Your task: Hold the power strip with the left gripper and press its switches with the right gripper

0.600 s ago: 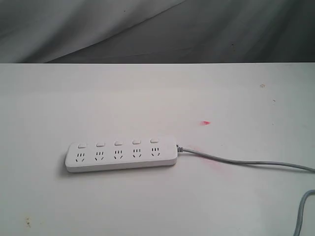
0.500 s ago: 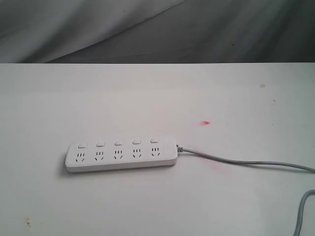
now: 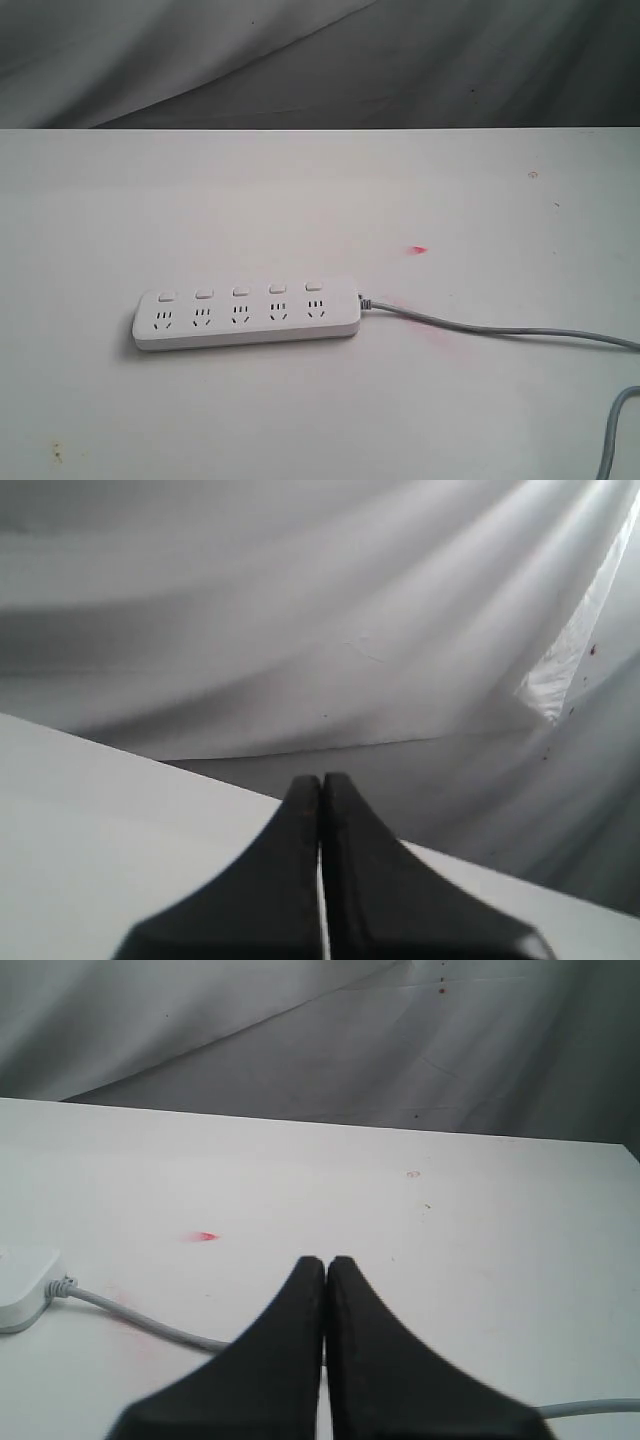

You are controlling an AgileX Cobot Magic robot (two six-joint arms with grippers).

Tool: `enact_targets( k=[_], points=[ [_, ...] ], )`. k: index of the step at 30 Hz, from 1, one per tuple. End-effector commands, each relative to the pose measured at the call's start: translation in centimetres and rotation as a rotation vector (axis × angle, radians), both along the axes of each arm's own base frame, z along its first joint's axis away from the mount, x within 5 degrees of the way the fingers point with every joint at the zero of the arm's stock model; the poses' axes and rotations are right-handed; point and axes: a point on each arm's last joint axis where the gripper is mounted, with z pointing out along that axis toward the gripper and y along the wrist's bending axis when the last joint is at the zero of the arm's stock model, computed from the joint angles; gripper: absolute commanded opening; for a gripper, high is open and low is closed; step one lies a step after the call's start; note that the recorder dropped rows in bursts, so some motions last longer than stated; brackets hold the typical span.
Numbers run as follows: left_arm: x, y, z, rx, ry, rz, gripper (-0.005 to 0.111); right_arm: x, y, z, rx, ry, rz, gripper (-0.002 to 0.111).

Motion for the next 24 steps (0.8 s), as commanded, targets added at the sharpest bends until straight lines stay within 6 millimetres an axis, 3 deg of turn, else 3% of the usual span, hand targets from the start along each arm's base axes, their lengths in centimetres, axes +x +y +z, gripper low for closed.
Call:
enact_targets(
  k=[1, 9, 13, 16, 21, 24],
  points=[
    [-0.1, 0.0, 0.5, -0.146, -0.048, -0.013, 0.001, 0.0, -0.1, -0.1, -0.002, -0.001, -0.010, 0.000],
    [-0.4, 0.4, 1.7, -0.139, -0.147, 0.016, 0.001, 0.0, -0.1, -0.1, -0.002, -0.001, -0.010, 0.000],
    [-0.5, -0.1, 2.6, -0.124, -0.090, -0.025, 0.001, 0.0, -0.1, -0.1, -0.002, -0.001, -0.010, 0.000],
    [-1.0, -0.4, 4.0, 0.040, -0.059, -0.032, 0.001, 0.0, -0.1, -0.1, -0.002, -0.001, -0.010, 0.000],
    [-2.2, -0.5, 7.3, 0.171, -0.105, -0.019, 0.001, 0.0, -0.1, -0.1, -0.002, -0.001, -0.010, 0.000],
    [-3.1, -0.8, 8.7, 0.269, -0.036, -0.039, 0.000, 0.0, -0.1, -0.1, -0.002, -0.001, -0.010, 0.000]
  ],
)
